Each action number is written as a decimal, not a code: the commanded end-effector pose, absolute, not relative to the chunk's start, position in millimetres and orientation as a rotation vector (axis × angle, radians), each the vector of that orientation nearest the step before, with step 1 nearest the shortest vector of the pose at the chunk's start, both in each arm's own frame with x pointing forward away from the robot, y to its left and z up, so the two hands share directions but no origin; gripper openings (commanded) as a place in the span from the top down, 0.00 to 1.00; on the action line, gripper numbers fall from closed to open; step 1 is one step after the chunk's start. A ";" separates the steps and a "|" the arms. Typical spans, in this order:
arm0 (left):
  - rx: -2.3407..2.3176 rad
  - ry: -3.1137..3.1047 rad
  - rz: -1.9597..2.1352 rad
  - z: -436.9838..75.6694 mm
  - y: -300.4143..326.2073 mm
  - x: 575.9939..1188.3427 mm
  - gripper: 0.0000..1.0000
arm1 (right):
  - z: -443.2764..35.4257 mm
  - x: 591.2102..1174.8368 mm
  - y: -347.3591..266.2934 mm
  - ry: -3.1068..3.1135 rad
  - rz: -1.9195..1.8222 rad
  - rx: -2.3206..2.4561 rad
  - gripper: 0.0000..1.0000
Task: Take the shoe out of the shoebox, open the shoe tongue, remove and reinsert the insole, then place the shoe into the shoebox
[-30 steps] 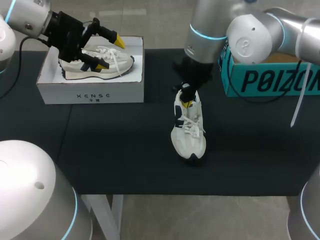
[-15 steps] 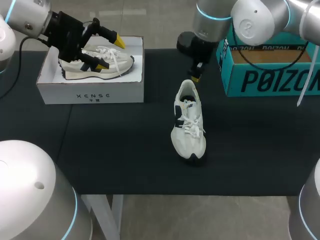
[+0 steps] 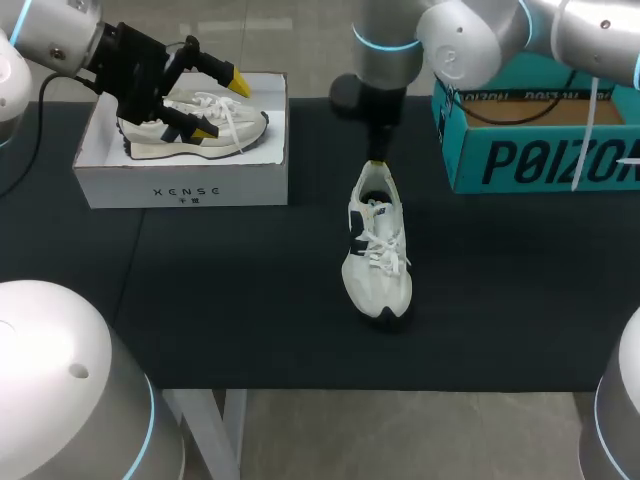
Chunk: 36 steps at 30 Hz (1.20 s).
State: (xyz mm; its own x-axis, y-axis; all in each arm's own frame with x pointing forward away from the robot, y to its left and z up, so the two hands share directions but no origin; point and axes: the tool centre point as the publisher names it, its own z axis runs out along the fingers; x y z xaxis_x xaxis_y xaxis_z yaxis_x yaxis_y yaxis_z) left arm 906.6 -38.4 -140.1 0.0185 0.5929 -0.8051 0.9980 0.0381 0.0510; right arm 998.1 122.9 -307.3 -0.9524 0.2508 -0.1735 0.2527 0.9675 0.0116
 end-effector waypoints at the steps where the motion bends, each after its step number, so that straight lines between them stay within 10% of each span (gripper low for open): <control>1: 1.634 1.652 -0.770 -139.8 -38.2 907.3 0.00 | -326.5 1013.6 126.7 2.977 -0.036 0.355 0.52; 18: 1.634 1.652 -0.770 -139.8 -38.2 907.3 0.00 | -392.9 1025.6 121.3 3.101 -0.082 0.299 0.25; 21: 1.634 1.652 -0.770 -139.8 -38.2 907.3 0.00 | -403.1 1024.4 121.3 3.115 -0.114 0.325 0.55; 23: 1.634 1.652 -0.770 -139.8 -38.2 907.3 0.00 | -402.9 1023.5 117.6 3.126 -0.109 0.360 1.00; 36: 1.634 1.652 -0.770 -139.8 -38.2 907.3 0.00 | -306.6 994.7 118.0 3.049 -0.050 0.427 1.00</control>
State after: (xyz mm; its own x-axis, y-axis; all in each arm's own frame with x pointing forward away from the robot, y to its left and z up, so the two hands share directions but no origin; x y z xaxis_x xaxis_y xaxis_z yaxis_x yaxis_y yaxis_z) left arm 906.6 -38.3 -140.0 0.0186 0.5929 -0.8050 0.9980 0.0382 0.0512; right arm 1011.1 124.6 -348.9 -0.9604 0.2767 -0.0332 0.2778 0.9599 -0.0375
